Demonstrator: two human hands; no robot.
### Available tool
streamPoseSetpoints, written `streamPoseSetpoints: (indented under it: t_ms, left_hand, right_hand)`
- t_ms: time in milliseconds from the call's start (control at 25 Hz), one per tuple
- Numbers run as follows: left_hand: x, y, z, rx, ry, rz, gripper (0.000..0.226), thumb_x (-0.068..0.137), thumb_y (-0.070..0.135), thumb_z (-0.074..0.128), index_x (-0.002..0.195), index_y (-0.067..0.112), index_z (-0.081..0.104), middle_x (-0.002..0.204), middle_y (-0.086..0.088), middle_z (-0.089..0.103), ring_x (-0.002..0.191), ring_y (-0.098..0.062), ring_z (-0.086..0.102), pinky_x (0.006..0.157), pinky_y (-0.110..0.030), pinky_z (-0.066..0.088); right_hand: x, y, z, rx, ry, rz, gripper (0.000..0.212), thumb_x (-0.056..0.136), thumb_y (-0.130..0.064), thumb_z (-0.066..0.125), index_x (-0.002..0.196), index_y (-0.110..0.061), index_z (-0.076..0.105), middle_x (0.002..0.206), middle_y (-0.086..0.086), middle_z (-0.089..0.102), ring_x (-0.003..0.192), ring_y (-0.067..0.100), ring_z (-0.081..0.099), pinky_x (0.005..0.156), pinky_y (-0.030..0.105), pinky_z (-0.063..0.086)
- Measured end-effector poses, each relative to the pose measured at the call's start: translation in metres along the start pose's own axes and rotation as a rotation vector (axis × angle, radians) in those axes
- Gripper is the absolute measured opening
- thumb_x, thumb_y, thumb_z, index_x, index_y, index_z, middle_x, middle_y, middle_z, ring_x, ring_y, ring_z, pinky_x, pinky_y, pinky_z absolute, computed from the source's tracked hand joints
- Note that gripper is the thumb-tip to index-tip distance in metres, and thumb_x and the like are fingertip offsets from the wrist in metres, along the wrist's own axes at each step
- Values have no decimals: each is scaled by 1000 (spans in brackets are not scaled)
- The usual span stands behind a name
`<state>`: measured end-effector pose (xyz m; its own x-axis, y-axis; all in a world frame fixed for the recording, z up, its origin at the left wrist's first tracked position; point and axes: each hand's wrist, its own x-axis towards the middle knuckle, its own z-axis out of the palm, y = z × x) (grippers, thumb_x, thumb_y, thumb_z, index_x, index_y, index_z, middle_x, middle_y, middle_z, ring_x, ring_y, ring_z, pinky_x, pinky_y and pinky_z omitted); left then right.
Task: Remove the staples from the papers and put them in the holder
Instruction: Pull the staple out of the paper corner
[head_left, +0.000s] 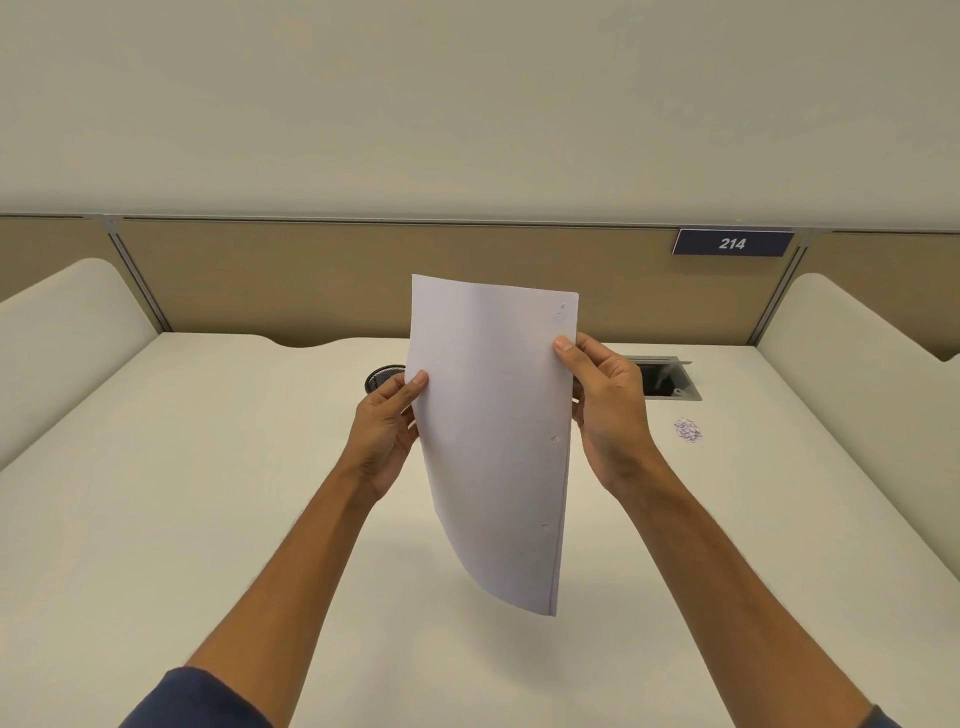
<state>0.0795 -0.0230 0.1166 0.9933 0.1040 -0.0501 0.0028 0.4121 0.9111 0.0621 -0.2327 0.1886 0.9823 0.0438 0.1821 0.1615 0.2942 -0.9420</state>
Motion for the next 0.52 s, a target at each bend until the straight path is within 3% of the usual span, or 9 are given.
streamPoseSetpoints:
  t_ms: [160, 280, 360, 520]
  left_hand:
    - [2, -4, -4, 52, 77, 10, 23, 90, 22, 65, 111, 12, 68, 107, 2, 71, 96, -16, 62, 87, -33, 46]
    - [1, -8, 3, 265, 185, 74, 34, 89, 21, 69, 121, 12, 63, 112, 0, 70, 99, -14, 64, 92, -39, 49]
    - [-3, -11, 13, 466, 217, 146, 43, 88, 22, 70, 129, 17, 57, 123, 0, 65, 109, -10, 60, 98, -35, 48]
    - [-9, -19, 30, 771, 141, 253, 94, 78, 45, 73, 152, 27, 19, 155, 4, 33, 141, -16, 35, 111, -41, 37]
  right_hand:
    - [1, 3, -1, -105, 48, -92, 17, 96, -13, 55, 97, -17, 72, 88, -7, 75, 79, 10, 69, 71, 27, 58]
    - [2, 11, 1, -226, 91, -176, 20, 95, -14, 58, 89, -24, 74, 84, 1, 75, 76, 14, 65, 74, 41, 57]
    - [3, 18, 3, -356, 147, -259, 19, 96, -17, 57, 88, -22, 75, 83, 12, 74, 71, 14, 62, 70, 45, 56]
    - [7, 25, 11, -536, 228, -417, 22, 97, -17, 55, 92, -4, 72, 78, 14, 71, 69, 30, 65, 65, 42, 56]
